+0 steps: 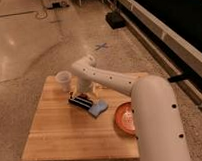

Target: Place the eraser on the white sponge

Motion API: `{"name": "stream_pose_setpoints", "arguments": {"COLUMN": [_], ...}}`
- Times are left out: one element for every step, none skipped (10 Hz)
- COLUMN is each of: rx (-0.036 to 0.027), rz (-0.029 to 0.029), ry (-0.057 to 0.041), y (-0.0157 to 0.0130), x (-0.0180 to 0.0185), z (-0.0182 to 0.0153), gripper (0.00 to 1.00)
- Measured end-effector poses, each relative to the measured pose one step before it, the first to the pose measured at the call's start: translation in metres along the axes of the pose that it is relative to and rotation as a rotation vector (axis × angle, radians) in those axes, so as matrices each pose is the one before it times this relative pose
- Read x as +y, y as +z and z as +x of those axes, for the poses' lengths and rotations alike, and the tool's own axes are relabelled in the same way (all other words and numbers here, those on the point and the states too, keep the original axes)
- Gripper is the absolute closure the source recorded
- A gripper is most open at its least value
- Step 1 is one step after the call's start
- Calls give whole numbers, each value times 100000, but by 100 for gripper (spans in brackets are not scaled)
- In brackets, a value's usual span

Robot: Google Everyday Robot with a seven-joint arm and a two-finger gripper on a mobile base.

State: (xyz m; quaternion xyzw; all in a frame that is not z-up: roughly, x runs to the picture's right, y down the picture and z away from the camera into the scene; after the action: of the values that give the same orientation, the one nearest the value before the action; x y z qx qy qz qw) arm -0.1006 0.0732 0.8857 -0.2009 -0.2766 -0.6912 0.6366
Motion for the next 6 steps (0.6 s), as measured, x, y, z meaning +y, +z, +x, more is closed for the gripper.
{"name": "stream_pose_setpoints", "arguments": {"rx": [288, -310, -428, -955, -1077, -1993], "rz": [-2063, -986, -1076, -1963, -1396, -1057], "ry": [-9376, -6281, -4716, -4851, -3371, -4600], "y": [182, 329, 483, 1073, 1026, 1350], "x": [-359, -496, -291, 73, -33, -351], "z": [171, 71, 87, 156, 153, 141], "gripper": [20, 20, 20, 20, 20, 20]}}
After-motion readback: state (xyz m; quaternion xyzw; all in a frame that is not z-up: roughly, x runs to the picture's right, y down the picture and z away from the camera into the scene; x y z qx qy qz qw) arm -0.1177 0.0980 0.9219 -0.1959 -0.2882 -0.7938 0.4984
